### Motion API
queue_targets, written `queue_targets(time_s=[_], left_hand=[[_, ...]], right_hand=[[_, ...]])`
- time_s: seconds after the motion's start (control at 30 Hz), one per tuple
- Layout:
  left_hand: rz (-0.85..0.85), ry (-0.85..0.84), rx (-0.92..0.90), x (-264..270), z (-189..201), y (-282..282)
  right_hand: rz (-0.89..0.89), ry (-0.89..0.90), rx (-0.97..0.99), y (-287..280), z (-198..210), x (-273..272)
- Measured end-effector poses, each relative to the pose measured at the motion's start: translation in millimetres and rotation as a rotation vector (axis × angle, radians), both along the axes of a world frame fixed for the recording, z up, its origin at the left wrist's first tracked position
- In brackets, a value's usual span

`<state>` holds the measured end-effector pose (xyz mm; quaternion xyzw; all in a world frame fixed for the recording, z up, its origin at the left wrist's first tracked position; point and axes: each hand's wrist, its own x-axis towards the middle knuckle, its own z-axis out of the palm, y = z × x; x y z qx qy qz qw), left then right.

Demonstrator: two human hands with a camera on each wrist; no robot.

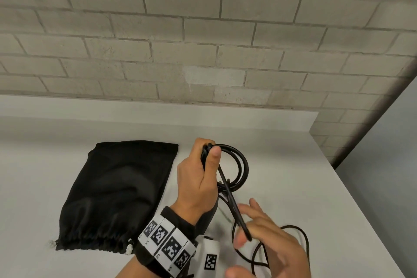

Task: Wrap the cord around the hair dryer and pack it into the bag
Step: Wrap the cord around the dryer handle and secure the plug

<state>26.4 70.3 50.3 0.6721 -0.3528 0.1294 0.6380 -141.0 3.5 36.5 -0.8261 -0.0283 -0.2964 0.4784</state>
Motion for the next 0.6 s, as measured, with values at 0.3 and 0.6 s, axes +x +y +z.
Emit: queue_targets(time_s=[0.3, 0.6], left_hand=[[-0.02, 0.013, 0.02, -1.1, -2.5, -9.1], [0.026, 0.032, 0.002, 9.5, 2.9, -3.5]], right_hand=[[0.074, 0.251, 0.77, -10.3, 29.3, -22.4], [0.302, 0.131, 0.969, -23.3, 2.3, 2.5]])
